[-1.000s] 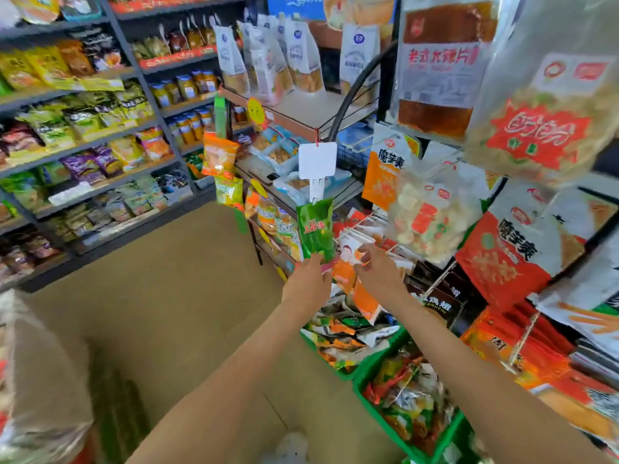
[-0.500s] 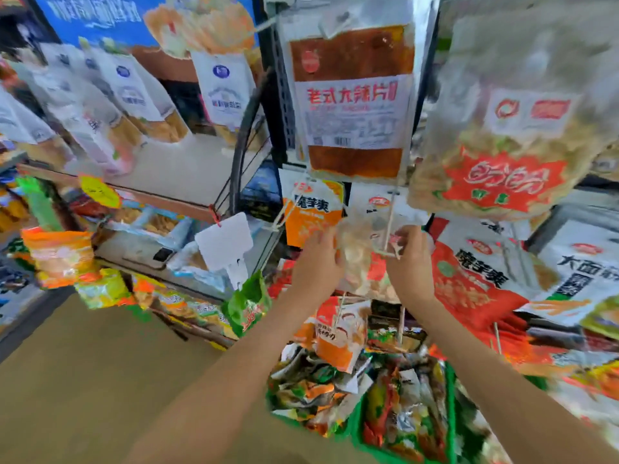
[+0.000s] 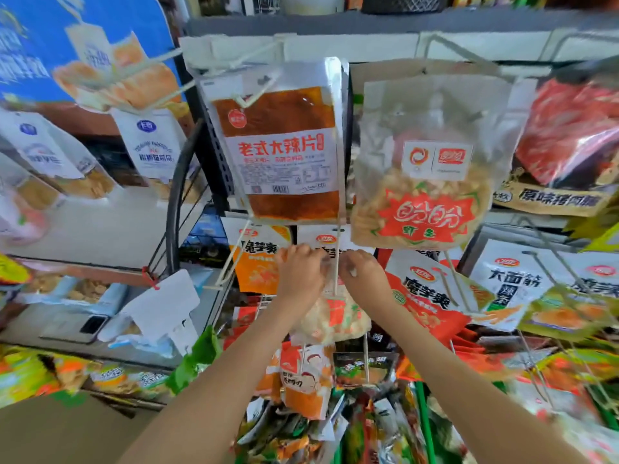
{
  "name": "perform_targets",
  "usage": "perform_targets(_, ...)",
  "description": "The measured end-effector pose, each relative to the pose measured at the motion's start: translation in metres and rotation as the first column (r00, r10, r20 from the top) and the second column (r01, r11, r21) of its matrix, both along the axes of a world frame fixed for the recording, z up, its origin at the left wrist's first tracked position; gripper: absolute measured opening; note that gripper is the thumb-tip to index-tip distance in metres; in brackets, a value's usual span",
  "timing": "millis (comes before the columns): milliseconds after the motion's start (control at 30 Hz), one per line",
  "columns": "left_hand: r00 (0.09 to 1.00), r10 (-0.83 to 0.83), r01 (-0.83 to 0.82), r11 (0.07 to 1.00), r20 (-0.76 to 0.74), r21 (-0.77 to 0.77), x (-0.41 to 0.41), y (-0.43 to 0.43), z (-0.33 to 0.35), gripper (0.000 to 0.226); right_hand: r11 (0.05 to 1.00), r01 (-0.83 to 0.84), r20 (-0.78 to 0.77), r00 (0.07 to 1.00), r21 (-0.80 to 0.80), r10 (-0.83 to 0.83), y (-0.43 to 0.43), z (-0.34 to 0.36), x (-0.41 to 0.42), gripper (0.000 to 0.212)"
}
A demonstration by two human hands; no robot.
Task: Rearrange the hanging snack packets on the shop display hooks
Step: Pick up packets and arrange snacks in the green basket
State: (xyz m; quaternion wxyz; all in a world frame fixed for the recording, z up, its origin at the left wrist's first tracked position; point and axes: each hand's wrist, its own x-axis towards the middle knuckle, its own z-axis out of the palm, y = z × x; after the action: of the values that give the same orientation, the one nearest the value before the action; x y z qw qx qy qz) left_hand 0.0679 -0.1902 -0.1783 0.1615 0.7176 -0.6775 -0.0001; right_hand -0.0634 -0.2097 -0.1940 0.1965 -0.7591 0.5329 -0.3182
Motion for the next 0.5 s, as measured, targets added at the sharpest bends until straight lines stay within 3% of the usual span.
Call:
perform_targets(100,0.996,-0.094,0.094,0.996,-0.007,-0.004,0.003,0.011,0.000,0.031,1.000,0.019,-0.023,1.000,-0.025,-0.019,0.009,0.004,-0.001,0.014)
perform_targets(200,0.981,-0.157,0.156,0.988,-0.116,-0.016,0.004,0.027,0.006,0.031,1.000,-0.005,-0.001,1.000,-0.002,0.005,0.022,0.008,-0.005,0.011)
perform_targets(400,0.962,-0.209,0.201,0.978,-0.176,-0.062,0.006,0.059,0.016,0.025,0.998,-0.049,0.027,0.998,-0.042,0.050,0.058,0.017,-0.009,0.007)
perform_targets(500,0.960,-0.225,0.212,0.973,-0.168,-0.090,0.005,0.076,0.022,0.025,0.997,-0.019,0.063,0.998,-0.072,0.024,0.080,0.024,-0.009,0.018)
